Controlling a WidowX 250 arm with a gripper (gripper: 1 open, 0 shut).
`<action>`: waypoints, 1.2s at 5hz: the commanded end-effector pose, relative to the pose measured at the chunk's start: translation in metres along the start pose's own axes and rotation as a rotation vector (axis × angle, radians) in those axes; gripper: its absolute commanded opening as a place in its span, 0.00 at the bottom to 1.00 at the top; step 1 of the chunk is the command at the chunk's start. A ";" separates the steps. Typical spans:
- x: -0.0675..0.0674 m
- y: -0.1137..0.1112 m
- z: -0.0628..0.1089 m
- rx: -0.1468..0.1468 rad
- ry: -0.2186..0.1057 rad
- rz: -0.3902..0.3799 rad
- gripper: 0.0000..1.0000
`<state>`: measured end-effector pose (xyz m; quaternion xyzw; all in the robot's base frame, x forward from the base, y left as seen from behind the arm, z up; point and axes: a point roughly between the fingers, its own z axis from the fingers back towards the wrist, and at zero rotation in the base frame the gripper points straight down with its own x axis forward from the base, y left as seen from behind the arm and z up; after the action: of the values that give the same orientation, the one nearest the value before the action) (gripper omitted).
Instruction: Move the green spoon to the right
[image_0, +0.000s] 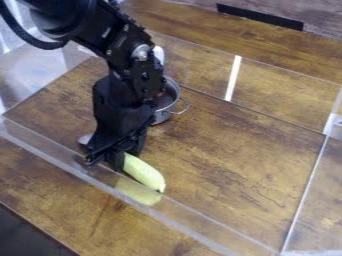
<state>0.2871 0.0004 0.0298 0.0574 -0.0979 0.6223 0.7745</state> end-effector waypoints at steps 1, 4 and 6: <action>-0.015 -0.012 0.026 -0.054 0.003 -0.077 0.00; -0.064 -0.032 0.045 -0.101 0.006 -0.188 0.00; -0.068 -0.030 0.051 -0.111 -0.026 -0.196 0.00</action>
<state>0.2914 -0.0740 0.0478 0.0575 -0.1166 0.5424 0.8300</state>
